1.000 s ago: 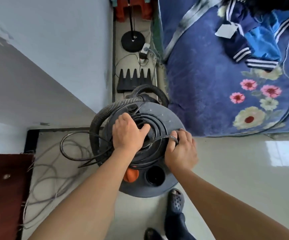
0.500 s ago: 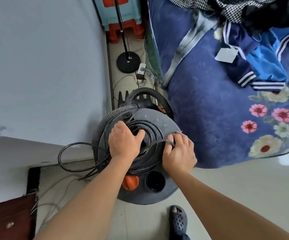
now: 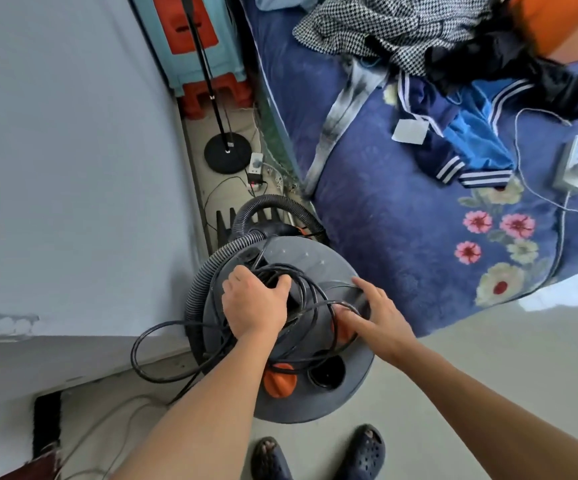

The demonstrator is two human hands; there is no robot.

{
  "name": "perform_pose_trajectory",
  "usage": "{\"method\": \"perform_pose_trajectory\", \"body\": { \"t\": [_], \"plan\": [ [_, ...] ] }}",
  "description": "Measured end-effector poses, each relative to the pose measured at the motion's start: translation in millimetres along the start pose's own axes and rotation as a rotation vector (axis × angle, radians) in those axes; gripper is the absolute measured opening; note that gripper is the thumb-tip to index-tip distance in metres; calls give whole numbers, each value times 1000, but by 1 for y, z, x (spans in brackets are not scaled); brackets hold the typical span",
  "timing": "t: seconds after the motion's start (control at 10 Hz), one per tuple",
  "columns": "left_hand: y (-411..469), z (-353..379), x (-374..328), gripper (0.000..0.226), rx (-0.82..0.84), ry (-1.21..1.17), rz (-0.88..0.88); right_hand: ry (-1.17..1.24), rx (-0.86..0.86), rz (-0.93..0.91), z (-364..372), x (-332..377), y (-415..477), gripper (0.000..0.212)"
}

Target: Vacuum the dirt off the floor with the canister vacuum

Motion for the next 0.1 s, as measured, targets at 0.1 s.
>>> {"method": "perform_pose_trajectory", "body": {
  "t": [0.1],
  "plan": [
    [-1,-2,1,58,-6,9,-1,117,61,-26,-29,19,-9,94]
  ]
}}
Point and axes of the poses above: each hand's wrist, its own y-axis towards the middle knuckle, its own z-axis out of the palm, x = y × z, the point moved 7 cm from there along y, towards the middle knuckle, and after that the axes turned 11 degrees about -x, right-handed, at the moved point
